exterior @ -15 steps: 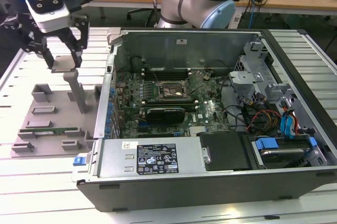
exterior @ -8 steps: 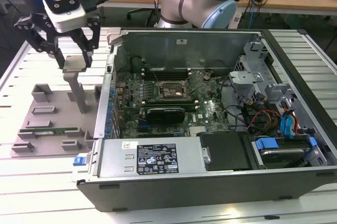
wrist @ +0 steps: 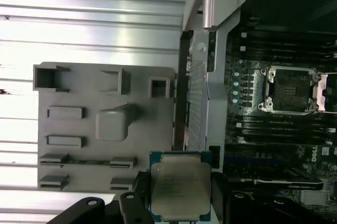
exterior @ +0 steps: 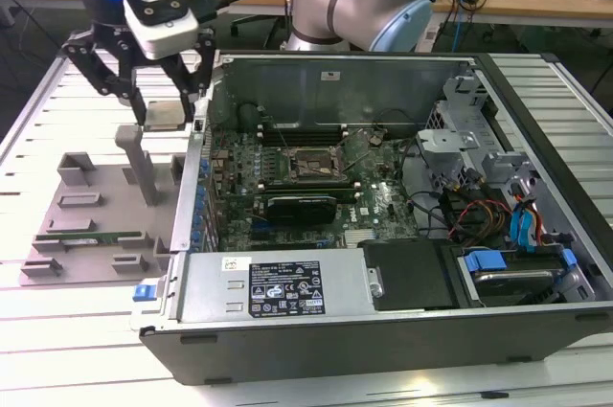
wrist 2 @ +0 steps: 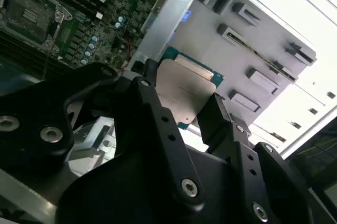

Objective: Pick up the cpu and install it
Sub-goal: 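Pick up the cpu and move it towards the insertion slot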

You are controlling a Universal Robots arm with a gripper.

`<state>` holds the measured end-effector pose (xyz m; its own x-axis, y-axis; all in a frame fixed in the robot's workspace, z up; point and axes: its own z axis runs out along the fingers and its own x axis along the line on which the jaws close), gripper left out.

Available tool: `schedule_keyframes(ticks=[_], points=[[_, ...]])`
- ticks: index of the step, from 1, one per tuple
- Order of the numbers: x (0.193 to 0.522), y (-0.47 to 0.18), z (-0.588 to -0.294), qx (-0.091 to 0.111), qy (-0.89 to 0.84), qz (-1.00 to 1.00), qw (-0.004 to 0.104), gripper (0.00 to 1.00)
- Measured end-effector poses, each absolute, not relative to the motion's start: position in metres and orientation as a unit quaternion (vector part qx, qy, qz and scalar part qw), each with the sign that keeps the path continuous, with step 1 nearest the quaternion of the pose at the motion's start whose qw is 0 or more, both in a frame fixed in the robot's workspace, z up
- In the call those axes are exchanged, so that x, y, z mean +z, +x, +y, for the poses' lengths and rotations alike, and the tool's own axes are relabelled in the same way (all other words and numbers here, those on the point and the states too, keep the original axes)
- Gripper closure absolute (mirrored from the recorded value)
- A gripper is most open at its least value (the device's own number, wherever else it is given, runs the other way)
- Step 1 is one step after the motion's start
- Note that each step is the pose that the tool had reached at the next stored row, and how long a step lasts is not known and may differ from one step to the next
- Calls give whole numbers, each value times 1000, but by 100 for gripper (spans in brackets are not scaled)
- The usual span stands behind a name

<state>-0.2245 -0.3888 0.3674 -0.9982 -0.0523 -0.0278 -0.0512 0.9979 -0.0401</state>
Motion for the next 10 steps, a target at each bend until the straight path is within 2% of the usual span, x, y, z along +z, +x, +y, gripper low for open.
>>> schedule_keyframes(ticks=[10], points=[[367, -194, -389, -20, -26, 999, 14, 45]])
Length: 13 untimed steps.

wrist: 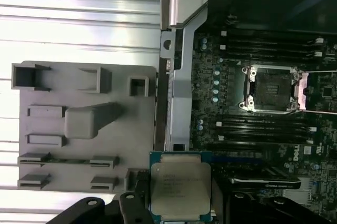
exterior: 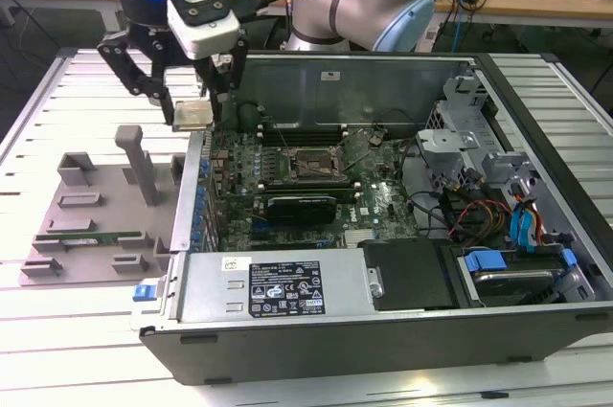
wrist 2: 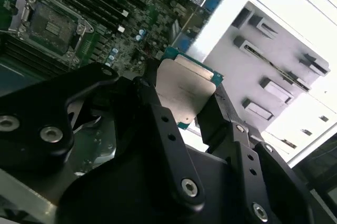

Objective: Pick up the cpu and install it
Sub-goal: 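Pick up the cpu and move it towards the insertion slot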

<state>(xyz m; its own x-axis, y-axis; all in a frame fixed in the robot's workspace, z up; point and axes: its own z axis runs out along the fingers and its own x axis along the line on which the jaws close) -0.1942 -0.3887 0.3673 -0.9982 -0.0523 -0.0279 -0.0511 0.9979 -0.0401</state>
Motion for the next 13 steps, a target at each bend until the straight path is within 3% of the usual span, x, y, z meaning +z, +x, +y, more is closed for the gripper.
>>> schedule_keyframes(ticks=[13], points=[[367, -144, -389, -21, -26, 999, 14, 45]])
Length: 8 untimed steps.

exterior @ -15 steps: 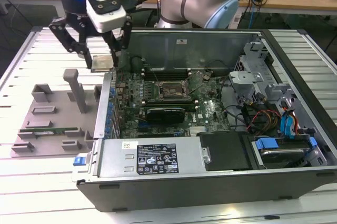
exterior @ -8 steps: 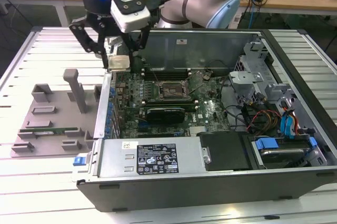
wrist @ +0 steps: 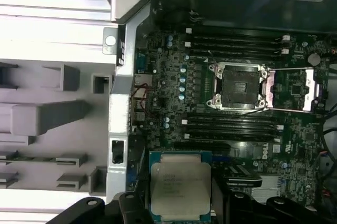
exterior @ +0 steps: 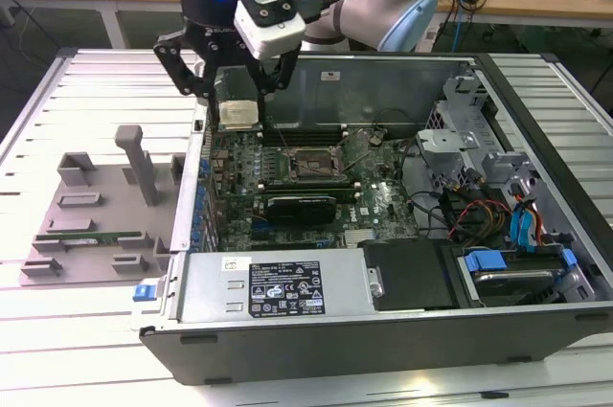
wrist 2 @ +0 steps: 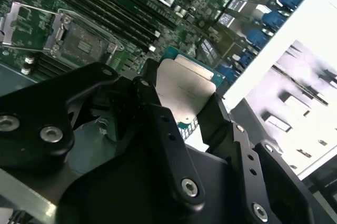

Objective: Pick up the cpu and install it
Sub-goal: 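Pick up the cpu and move it towards the insertion slot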

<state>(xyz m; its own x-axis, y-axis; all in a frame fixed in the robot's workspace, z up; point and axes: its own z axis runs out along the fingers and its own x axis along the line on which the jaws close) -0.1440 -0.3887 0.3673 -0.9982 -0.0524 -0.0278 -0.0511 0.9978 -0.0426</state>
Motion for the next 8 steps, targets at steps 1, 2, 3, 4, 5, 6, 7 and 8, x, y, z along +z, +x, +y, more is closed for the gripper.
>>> schedule_keyframes(ticks=[1, 2, 3, 4, 5, 6, 7, 8], points=[[367, -141, -389, -21, -26, 999, 14, 45], [367, -138, -389, -22, -26, 999, 14, 45], [367, -136, -389, -22, -26, 999, 14, 45], [367, -133, -389, -22, -26, 999, 14, 45], [367, -130, -389, -22, -26, 999, 14, 45], [367, -128, -388, -22, -26, 999, 14, 45], [367, -125, -388, -22, -26, 999, 14, 45], [367, -124, -387, -22, -26, 999, 14, 45]])
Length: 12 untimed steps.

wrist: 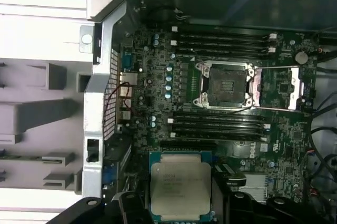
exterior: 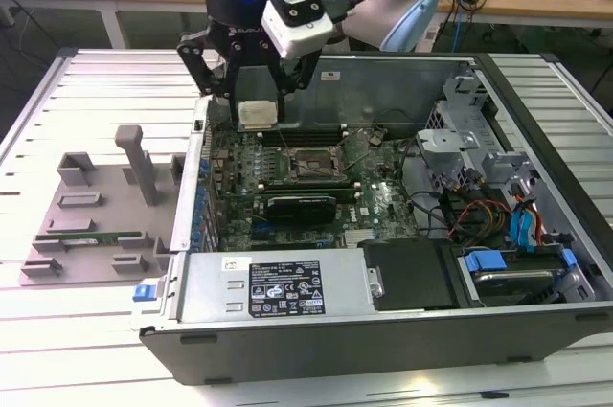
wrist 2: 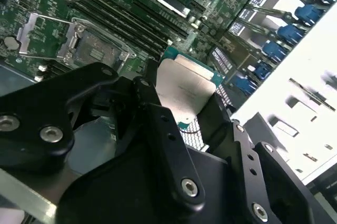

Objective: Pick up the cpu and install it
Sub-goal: 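Pick up the cpu and move it towards the insertion slot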

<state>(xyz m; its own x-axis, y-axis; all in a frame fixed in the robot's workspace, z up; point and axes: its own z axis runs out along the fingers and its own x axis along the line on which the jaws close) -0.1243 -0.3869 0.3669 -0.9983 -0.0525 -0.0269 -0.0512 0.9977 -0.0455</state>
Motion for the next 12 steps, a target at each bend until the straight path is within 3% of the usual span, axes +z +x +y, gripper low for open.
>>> schedule_keyframes(ticks=[12], points=[[353, -88, -358, -22, -26, 999, 7, 45]])
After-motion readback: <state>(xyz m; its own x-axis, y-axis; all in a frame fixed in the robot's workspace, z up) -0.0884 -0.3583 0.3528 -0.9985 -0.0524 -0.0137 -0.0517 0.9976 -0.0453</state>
